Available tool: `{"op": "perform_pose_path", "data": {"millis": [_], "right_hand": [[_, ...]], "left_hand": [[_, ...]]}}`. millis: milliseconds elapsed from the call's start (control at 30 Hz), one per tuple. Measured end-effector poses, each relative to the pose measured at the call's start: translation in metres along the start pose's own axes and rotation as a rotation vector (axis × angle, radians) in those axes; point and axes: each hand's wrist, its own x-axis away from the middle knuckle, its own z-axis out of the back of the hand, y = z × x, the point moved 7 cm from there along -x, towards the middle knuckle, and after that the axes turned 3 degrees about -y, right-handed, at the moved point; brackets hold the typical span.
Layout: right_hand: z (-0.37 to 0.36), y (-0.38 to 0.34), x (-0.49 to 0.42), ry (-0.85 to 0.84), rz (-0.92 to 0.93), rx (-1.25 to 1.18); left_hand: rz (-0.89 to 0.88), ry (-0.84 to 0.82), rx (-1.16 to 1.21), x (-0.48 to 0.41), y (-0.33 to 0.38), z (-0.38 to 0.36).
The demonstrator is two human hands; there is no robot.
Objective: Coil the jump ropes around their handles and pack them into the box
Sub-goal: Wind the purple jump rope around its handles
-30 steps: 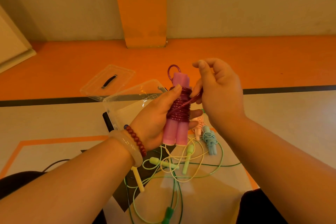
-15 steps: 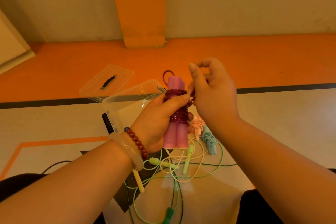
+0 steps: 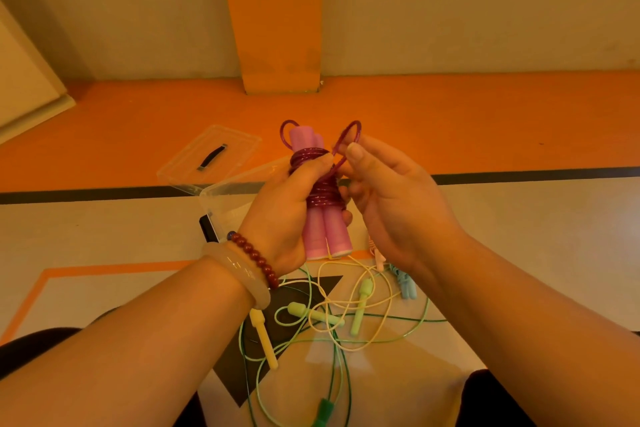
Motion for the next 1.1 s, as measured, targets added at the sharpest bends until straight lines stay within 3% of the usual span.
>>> {"op": "perform_pose_path", "data": {"millis": [300, 433, 700, 933, 1100], "right_hand": [[0.009, -0.01, 0.007, 0.185, 0.062, 0.211], [0.01, -0.014, 0.009, 0.193, 0.103, 0.38], [-0.01, -0.03, 0.013, 0.06, 0.494, 1.159], [-0.027, -0.023, 0.016, -0.003, 0.589, 1.579], [-0.022, -0.021, 0.015, 0.088, 0.566, 1.525]], "left_hand": [[-0.046, 0.073, -0.11, 0.002, 0.001, 0.0], [-0.064, 0.115, -0.098, 0.002, 0.005, 0.004], [-0.084, 0.128, -0.036, 0.001, 0.014, 0.008], [-0.089, 0.15, -0.084, 0.002, 0.01, 0.009], [-0.106, 0.156, -0.148, 0.001, 0.008, 0.008]]}}
